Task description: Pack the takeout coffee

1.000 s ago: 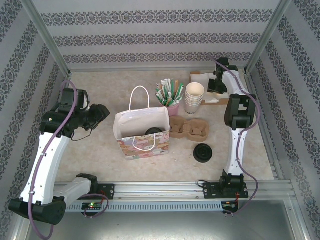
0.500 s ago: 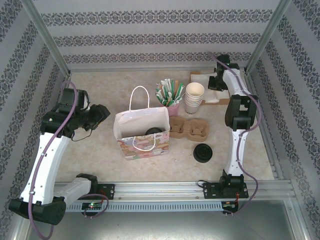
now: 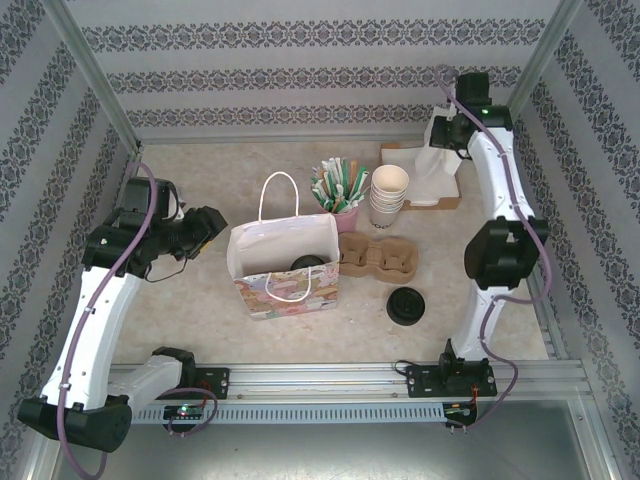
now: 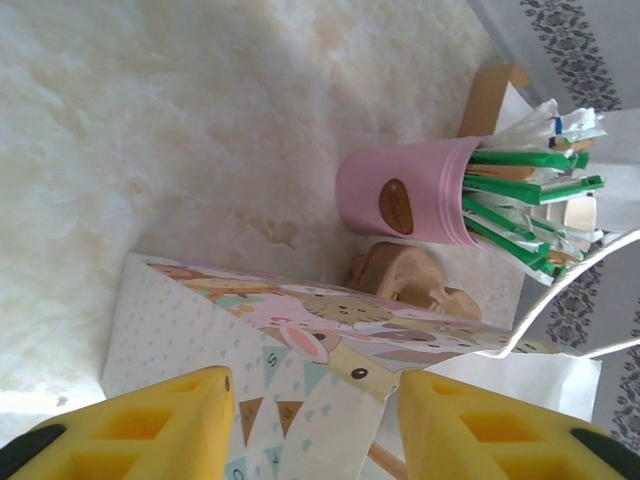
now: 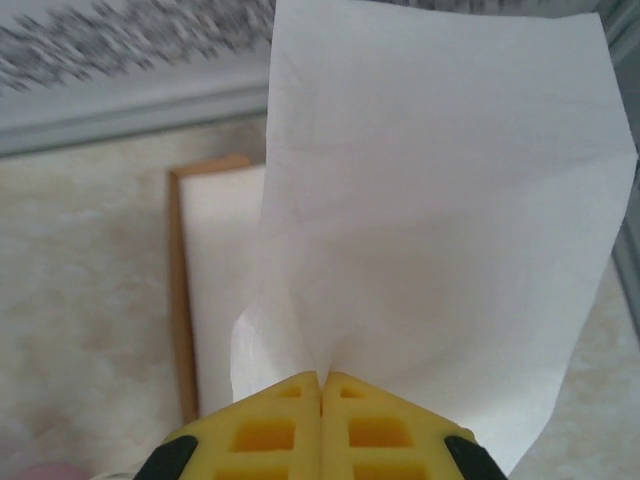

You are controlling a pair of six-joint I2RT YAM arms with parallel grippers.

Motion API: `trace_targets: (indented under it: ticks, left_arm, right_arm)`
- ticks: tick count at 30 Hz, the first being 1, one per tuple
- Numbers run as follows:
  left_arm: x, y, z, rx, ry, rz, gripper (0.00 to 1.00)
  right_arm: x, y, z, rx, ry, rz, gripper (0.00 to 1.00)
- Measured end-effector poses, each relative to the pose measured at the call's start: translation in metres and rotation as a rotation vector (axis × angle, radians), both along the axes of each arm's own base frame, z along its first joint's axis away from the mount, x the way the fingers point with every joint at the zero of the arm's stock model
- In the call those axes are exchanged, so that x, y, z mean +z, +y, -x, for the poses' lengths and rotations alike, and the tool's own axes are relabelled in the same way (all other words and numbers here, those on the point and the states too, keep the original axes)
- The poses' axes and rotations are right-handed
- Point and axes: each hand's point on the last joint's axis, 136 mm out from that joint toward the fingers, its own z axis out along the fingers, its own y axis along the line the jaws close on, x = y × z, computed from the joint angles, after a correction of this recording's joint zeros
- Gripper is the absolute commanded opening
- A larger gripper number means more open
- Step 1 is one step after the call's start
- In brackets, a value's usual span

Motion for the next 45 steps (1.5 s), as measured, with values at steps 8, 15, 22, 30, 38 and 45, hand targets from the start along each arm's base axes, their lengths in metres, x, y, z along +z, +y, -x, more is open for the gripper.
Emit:
trace_targets:
  ticks: [8, 15, 22, 30, 38, 45]
  left_arm:
    - [0.003, -0.013, -0.003, -0.084, -0.053, 0.04, 0.67]
    - [0.009, -0.019, -0.001, -0.122, -0.111, 0.057, 0.7]
    - [0.012, -0.027, 0.0, -0.176, -0.146, 0.086, 0.74]
    - [0.013, -0.039, 0.005, -0.24, -0.165, 0.14, 0.68]
    - [0.008, -0.035, 0.003, -0.224, -0.156, 0.122, 0.52]
    - [0.006, -0.033, 0.002, -0.211, -0.157, 0.108, 0.46]
  right_arm:
    - [0.12, 0.08, 0.066, 0.203, -0.311, 0.054, 0.0]
    - [0.15, 0.162, 0.129, 0.454, -0.503, 0.131, 0.0]
    - [0.173, 0.223, 0.181, 0.656, -0.65, 0.172, 0.0]
    - [0.147, 0.279, 0.238, 0.925, -0.71, 0.223, 0.0]
    - [0.138, 0.305, 0.275, 1.07, -0.75, 0.233, 0.0]
    - [0.139, 0.323, 0.286, 1.118, -0.792, 0.284, 0.0]
